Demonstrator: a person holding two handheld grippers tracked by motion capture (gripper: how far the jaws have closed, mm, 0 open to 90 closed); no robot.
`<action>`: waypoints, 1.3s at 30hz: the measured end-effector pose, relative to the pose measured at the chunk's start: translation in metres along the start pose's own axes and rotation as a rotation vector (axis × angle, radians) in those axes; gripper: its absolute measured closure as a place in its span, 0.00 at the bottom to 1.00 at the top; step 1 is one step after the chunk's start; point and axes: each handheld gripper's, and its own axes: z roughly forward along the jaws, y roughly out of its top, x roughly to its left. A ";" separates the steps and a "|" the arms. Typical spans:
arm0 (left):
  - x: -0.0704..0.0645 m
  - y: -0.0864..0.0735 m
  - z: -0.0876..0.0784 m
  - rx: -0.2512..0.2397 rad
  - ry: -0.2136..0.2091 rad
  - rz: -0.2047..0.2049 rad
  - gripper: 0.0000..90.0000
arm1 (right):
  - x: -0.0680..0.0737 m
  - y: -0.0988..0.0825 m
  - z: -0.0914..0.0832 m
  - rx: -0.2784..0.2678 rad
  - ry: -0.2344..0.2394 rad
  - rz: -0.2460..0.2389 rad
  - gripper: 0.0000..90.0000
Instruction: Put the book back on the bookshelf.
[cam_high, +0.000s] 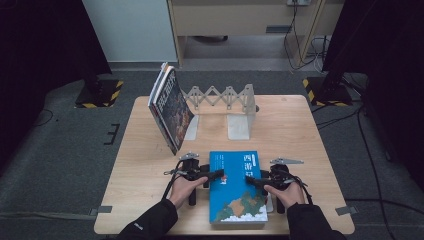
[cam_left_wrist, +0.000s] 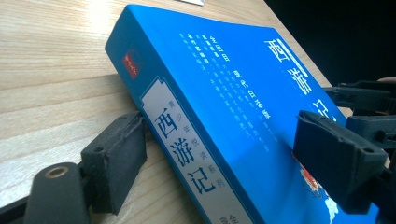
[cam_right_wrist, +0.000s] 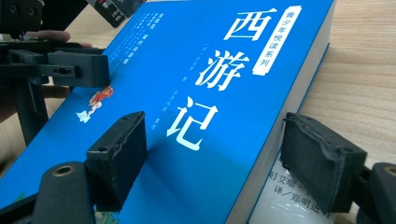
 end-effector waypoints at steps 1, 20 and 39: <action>0.000 -0.001 0.001 -0.008 -0.001 0.011 0.17 | 0.000 0.000 0.000 0.002 -0.006 -0.003 0.25; 0.003 0.005 -0.004 0.000 -0.030 -0.091 0.34 | -0.001 -0.001 0.000 -0.010 -0.006 0.008 0.24; 0.005 0.004 0.004 0.026 -0.090 -0.145 0.34 | -0.001 0.000 0.000 -0.008 -0.005 0.014 0.26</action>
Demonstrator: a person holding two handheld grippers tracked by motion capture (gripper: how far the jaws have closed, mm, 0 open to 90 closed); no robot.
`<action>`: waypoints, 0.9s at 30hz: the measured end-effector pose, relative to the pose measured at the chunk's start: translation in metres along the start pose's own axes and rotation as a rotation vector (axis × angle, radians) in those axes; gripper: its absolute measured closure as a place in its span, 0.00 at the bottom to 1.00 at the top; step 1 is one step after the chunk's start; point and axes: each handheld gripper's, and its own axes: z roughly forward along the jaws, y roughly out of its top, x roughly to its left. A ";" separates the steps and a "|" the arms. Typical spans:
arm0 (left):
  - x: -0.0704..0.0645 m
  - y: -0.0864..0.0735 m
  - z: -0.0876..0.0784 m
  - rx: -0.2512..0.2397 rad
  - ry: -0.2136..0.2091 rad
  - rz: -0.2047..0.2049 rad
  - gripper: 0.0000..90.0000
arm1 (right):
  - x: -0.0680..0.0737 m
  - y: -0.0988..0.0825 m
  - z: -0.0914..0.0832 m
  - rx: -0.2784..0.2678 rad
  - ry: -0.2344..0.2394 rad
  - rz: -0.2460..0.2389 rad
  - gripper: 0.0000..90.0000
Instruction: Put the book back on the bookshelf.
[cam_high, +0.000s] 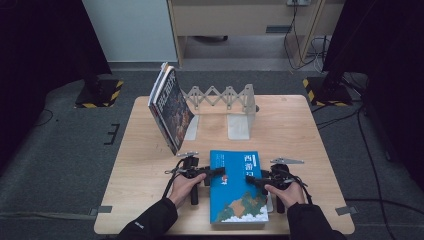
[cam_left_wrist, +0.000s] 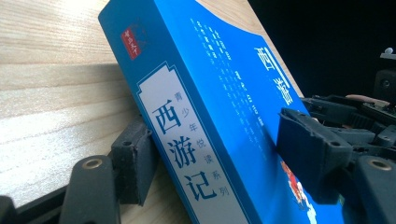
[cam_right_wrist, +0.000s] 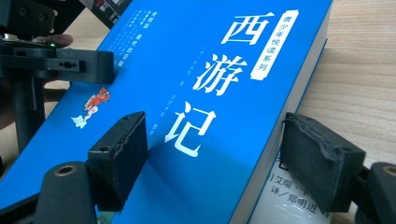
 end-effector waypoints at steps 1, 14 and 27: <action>-0.001 0.001 -0.001 0.002 0.002 0.011 0.35 | 0.000 0.000 0.000 0.001 0.002 0.000 0.26; -0.008 0.009 -0.008 0.001 -0.026 0.020 0.44 | -0.002 0.001 -0.001 0.008 0.010 -0.004 0.27; -0.009 0.003 0.003 0.073 -0.045 0.020 0.38 | -0.002 0.002 0.001 0.005 0.016 -0.021 0.28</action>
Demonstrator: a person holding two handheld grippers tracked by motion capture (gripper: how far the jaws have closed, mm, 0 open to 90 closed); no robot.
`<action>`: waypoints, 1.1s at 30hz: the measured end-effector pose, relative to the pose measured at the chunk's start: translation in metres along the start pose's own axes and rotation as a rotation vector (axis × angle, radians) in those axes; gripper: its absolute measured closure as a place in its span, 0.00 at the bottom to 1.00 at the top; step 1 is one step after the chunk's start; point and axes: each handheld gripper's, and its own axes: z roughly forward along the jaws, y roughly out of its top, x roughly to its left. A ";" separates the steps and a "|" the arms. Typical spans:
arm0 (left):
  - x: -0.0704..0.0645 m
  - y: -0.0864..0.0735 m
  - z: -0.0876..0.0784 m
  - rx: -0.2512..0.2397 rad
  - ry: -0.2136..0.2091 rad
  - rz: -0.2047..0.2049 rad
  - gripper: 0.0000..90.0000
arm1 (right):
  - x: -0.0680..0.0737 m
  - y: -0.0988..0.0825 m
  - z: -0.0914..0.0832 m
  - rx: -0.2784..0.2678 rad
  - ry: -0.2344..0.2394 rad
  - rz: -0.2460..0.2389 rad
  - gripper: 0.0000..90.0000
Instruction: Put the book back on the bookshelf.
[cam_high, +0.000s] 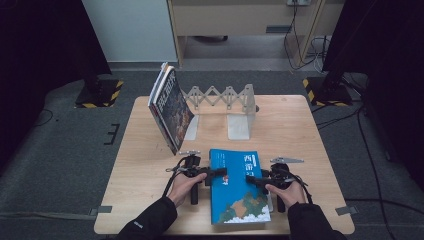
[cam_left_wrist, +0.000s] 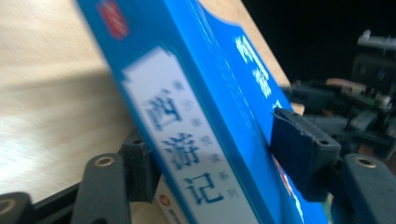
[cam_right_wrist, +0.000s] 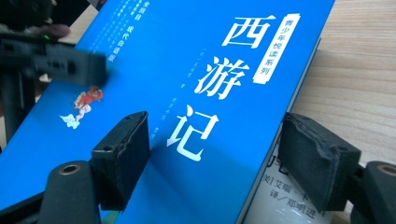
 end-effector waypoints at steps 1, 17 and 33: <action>0.000 -0.002 0.002 0.008 0.011 0.004 0.35 | 0.001 0.000 0.001 -0.002 0.001 0.005 0.28; -0.001 0.000 -0.001 -0.007 -0.011 0.000 0.41 | 0.001 -0.002 -0.002 -0.001 -0.002 0.012 0.31; -0.011 0.004 -0.004 0.018 -0.011 0.035 0.47 | 0.003 0.003 -0.004 -0.007 0.019 -0.032 0.37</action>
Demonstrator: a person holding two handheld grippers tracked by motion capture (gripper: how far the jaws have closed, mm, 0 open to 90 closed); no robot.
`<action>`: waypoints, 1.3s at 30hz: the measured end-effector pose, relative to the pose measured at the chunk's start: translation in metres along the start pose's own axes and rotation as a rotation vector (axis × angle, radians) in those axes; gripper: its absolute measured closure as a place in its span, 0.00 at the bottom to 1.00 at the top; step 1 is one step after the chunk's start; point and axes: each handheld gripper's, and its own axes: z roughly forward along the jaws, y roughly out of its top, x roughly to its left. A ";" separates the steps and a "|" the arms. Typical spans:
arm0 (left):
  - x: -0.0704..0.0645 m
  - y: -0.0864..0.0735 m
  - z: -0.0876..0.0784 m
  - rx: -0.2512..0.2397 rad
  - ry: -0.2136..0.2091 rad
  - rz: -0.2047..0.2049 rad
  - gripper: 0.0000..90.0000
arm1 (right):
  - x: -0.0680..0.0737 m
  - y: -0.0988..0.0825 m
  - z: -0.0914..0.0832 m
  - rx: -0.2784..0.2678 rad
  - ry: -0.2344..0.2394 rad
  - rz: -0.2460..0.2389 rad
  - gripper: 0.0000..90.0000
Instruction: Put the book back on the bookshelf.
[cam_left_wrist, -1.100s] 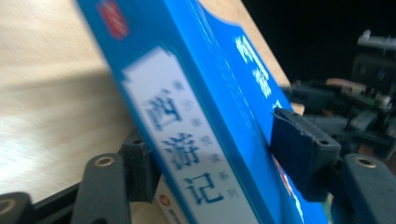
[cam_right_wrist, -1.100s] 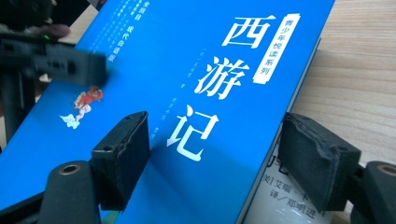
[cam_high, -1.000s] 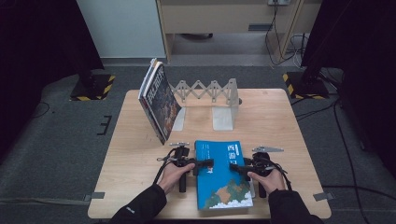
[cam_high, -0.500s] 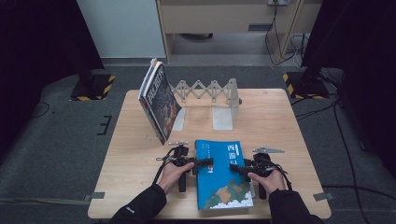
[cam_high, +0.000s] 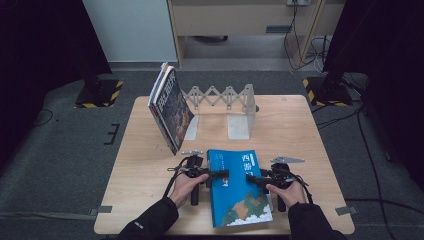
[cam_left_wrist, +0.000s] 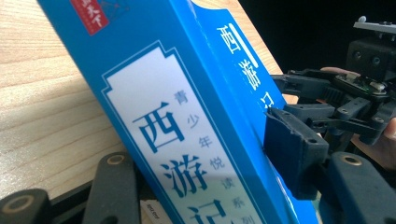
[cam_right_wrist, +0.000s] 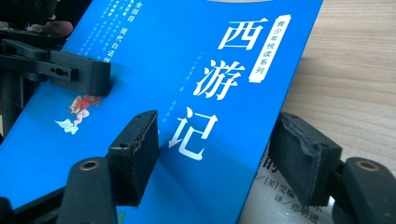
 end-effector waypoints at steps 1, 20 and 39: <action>-0.001 0.000 0.000 0.001 -0.001 -0.002 0.47 | 0.000 0.000 0.000 -0.002 0.001 -0.003 0.37; -0.009 0.001 -0.005 -0.016 0.017 -0.055 0.56 | 0.001 0.002 -0.002 0.001 0.018 -0.019 0.40; -0.021 0.009 -0.015 -0.008 0.005 -0.107 0.63 | 0.000 0.003 -0.005 -0.033 0.028 -0.041 0.39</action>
